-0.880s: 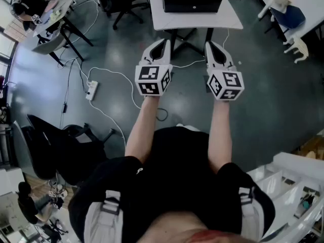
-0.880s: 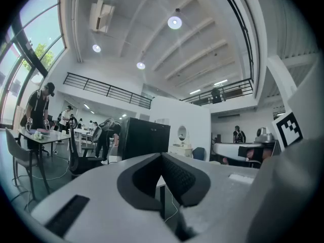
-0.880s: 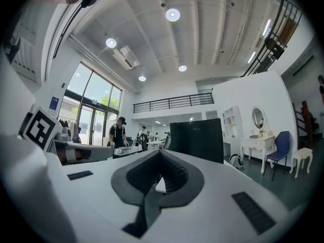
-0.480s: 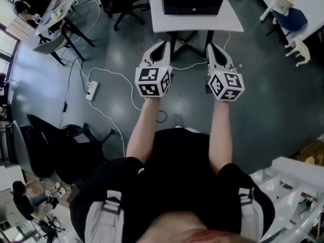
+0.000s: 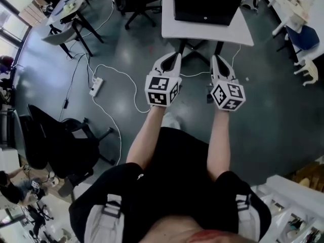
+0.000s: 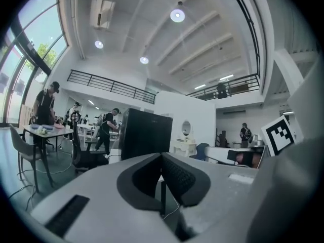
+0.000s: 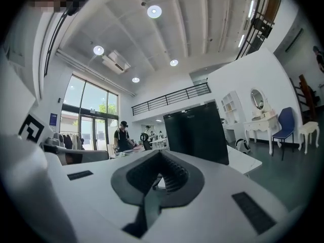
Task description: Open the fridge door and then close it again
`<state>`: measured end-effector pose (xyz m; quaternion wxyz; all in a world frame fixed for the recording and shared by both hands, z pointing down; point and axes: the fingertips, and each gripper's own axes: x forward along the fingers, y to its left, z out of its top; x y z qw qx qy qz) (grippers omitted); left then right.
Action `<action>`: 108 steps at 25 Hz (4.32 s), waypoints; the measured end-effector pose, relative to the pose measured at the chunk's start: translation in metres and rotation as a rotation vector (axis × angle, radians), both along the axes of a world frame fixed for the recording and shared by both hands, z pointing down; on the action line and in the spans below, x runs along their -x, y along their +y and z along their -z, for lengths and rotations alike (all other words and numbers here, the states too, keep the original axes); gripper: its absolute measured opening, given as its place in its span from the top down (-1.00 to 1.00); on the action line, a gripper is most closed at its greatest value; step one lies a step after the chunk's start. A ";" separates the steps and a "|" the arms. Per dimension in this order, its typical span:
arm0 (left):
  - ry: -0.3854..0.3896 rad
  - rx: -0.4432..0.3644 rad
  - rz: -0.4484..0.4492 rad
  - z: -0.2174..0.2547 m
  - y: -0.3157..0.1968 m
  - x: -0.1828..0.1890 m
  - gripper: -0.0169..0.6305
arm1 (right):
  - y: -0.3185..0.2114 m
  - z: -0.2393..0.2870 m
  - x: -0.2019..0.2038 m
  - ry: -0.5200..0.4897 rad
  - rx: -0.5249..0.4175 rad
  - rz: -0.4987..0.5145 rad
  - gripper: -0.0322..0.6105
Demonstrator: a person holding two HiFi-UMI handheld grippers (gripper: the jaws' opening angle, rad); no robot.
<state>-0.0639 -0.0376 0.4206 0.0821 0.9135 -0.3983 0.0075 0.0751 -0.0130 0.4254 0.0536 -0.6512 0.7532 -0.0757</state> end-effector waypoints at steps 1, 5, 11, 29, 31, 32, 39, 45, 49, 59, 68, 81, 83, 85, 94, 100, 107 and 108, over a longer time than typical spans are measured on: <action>-0.002 0.007 0.013 -0.003 -0.006 0.003 0.95 | -0.004 -0.004 0.001 -0.003 0.004 0.008 0.92; 0.003 0.023 0.039 -0.014 -0.037 0.006 0.95 | -0.028 -0.023 -0.007 -0.008 0.028 0.010 0.92; 0.004 0.023 0.035 -0.026 -0.109 -0.016 0.95 | -0.092 -0.036 -0.033 0.007 0.036 -0.007 0.92; 0.043 -0.005 0.008 -0.017 -0.388 -0.059 0.95 | -0.359 -0.019 -0.055 0.059 0.018 0.040 0.92; 0.071 -0.025 -0.003 -0.009 -0.400 -0.062 0.95 | -0.373 -0.004 -0.057 0.085 -0.006 0.048 0.92; 0.086 -0.041 -0.017 -0.004 -0.404 -0.065 0.95 | -0.379 0.005 -0.058 0.100 -0.022 0.053 0.92; 0.094 -0.097 -0.123 0.004 -0.432 -0.078 0.61 | -0.420 0.079 -0.054 0.245 -0.118 0.157 0.91; 0.049 -0.102 -0.210 -0.009 -0.454 -0.093 0.40 | -0.435 0.123 -0.021 0.615 -0.091 0.308 0.58; 0.051 -0.130 -0.273 0.000 -0.463 -0.102 0.32 | -0.447 0.143 -0.006 0.881 -0.041 0.348 0.52; 0.057 -0.153 -0.346 -0.004 -0.466 -0.115 0.32 | -0.470 0.126 -0.001 1.245 0.132 0.356 0.58; 0.059 -0.154 -0.356 -0.002 -0.466 -0.110 0.34 | -0.469 0.130 0.002 1.204 0.173 0.404 0.63; 0.038 -0.159 -0.291 -0.004 -0.427 -0.106 0.35 | -0.434 0.131 0.005 1.222 0.077 0.492 0.63; 0.027 -0.163 -0.260 -0.005 -0.406 -0.104 0.36 | -0.415 0.131 0.007 1.228 0.042 0.515 0.62; 0.016 -0.161 -0.240 -0.006 -0.380 -0.105 0.36 | -0.393 0.131 0.005 1.233 0.006 0.535 0.61; -0.023 -0.171 -0.116 -0.008 -0.242 -0.136 0.36 | -0.272 0.130 -0.029 1.262 -0.165 0.641 0.58; -0.044 -0.173 -0.057 -0.010 -0.154 -0.170 0.36 | -0.199 0.124 -0.062 1.286 -0.231 0.613 0.59; -0.099 -0.162 -0.091 -0.009 -0.064 -0.254 0.35 | -0.125 0.124 -0.143 1.305 -0.207 0.466 0.57; -0.114 -0.147 -0.107 -0.012 -0.052 -0.266 0.35 | -0.116 0.122 -0.155 1.293 -0.197 0.444 0.57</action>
